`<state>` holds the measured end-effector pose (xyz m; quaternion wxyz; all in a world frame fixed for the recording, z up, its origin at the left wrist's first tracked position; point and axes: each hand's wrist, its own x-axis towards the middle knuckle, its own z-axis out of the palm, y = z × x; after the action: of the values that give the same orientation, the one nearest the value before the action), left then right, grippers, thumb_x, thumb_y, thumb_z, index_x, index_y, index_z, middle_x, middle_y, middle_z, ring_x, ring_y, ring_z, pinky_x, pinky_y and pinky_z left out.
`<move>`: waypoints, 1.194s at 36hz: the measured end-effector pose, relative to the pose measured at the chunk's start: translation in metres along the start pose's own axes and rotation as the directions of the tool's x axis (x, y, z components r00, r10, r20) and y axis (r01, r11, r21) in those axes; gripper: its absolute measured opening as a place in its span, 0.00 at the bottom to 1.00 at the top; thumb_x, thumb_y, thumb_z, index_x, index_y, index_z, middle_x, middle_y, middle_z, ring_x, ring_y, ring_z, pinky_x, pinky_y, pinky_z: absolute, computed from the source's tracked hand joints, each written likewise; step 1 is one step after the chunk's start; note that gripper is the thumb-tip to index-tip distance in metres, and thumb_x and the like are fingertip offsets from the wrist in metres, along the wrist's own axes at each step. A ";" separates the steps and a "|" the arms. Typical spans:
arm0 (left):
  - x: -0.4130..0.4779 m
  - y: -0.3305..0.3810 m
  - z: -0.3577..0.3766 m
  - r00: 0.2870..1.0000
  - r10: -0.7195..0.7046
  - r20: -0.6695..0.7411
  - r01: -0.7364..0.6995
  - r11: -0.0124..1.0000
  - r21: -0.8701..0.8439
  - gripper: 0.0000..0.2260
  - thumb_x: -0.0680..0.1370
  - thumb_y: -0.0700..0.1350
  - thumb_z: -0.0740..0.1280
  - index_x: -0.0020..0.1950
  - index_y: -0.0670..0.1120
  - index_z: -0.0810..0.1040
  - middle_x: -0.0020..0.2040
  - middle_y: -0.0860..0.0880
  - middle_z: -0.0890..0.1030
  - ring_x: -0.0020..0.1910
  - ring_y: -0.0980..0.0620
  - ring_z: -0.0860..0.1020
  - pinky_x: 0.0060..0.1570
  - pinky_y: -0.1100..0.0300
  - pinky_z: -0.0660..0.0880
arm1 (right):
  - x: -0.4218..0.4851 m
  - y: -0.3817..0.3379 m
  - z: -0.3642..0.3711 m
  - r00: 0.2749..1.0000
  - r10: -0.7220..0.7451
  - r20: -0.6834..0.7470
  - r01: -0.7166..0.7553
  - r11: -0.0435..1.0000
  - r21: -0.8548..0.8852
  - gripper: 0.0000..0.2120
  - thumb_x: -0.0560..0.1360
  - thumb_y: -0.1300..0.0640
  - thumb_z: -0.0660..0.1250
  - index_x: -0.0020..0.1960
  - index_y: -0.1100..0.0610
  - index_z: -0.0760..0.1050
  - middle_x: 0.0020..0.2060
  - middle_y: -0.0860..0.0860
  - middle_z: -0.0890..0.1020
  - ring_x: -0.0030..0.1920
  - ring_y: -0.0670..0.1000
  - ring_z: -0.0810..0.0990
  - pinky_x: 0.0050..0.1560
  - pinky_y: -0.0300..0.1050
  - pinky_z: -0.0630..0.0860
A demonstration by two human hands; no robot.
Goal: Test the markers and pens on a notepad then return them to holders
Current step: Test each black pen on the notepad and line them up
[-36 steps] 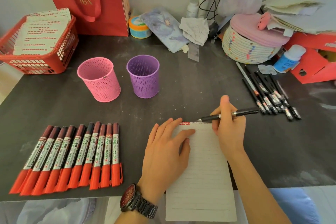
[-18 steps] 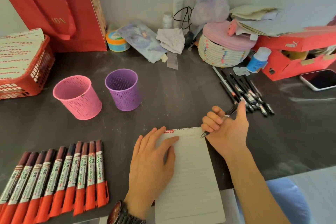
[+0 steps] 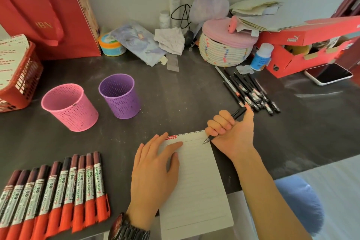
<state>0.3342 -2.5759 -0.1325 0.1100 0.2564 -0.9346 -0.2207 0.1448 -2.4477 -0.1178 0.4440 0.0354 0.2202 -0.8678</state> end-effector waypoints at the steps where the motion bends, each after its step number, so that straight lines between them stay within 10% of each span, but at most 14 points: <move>1: 0.000 0.000 0.000 1.000 0.000 -0.002 0.000 1.000 -0.002 0.13 0.81 0.54 0.61 0.64 0.63 0.77 0.73 0.56 0.71 0.74 0.51 0.66 0.75 0.51 0.50 | 0.001 0.000 0.000 1.000 0.004 -0.010 -0.004 1.000 0.008 0.32 0.72 0.24 0.52 0.28 0.52 0.59 0.23 0.46 0.58 0.26 0.48 0.55 0.30 0.44 0.55; 11: 0.002 0.001 -0.003 0.999 -0.032 0.024 0.032 0.999 0.012 0.17 0.81 0.58 0.54 0.66 0.65 0.75 0.75 0.58 0.67 0.76 0.53 0.62 0.76 0.52 0.50 | -0.006 0.001 0.007 0.999 -0.009 -0.044 0.011 0.999 0.041 0.32 0.78 0.29 0.44 0.30 0.52 0.62 0.25 0.47 0.61 0.27 0.47 0.56 0.32 0.43 0.55; 19: 0.003 0.006 -0.011 0.999 -0.021 0.037 0.021 1.000 -0.002 0.21 0.79 0.61 0.53 0.68 0.62 0.74 0.77 0.57 0.64 0.78 0.53 0.57 0.75 0.50 0.53 | -0.078 -0.012 -0.005 0.981 -0.042 -0.190 0.045 0.999 0.014 0.20 0.81 0.44 0.57 0.39 0.56 0.74 0.31 0.47 0.67 0.26 0.45 0.63 0.28 0.39 0.63; 27: 0.024 0.060 -0.011 0.960 0.241 0.141 -0.260 0.957 0.132 0.22 0.79 0.57 0.57 0.72 0.56 0.72 0.76 0.50 0.67 0.77 0.46 0.61 0.73 0.43 0.55 | -0.209 -0.030 -0.063 0.924 -0.219 -0.314 0.177 0.972 -0.155 0.10 0.72 0.63 0.64 0.50 0.62 0.81 0.38 0.53 0.73 0.33 0.50 0.71 0.31 0.42 0.71; 34: 0.047 0.150 0.039 0.715 0.617 0.329 -0.678 0.726 0.114 0.22 0.81 0.58 0.54 0.75 0.58 0.68 0.77 0.50 0.64 0.78 0.50 0.59 0.75 0.47 0.55 | -0.263 -0.032 -0.164 0.705 -0.329 -0.628 0.238 0.944 -0.228 0.14 0.80 0.49 0.63 0.63 0.47 0.81 0.32 0.48 0.72 0.23 0.43 0.59 0.17 0.35 0.59; 43: 0.076 0.223 0.104 0.476 0.746 0.466 -0.840 0.543 -0.012 0.26 0.80 0.64 0.48 0.79 0.64 0.55 0.81 0.54 0.52 0.80 0.53 0.51 0.77 0.47 0.51 | -0.251 0.001 -0.319 0.308 -0.148 -0.940 0.033 0.989 -0.145 0.10 0.83 0.65 0.57 0.59 0.65 0.75 0.35 0.56 0.79 0.24 0.49 0.64 0.22 0.39 0.63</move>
<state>0.1409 -2.4076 -0.1124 -0.0312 -0.2514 -0.9632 -0.0894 0.2541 -2.1272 -0.3407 0.1825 0.5027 0.4824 -0.6937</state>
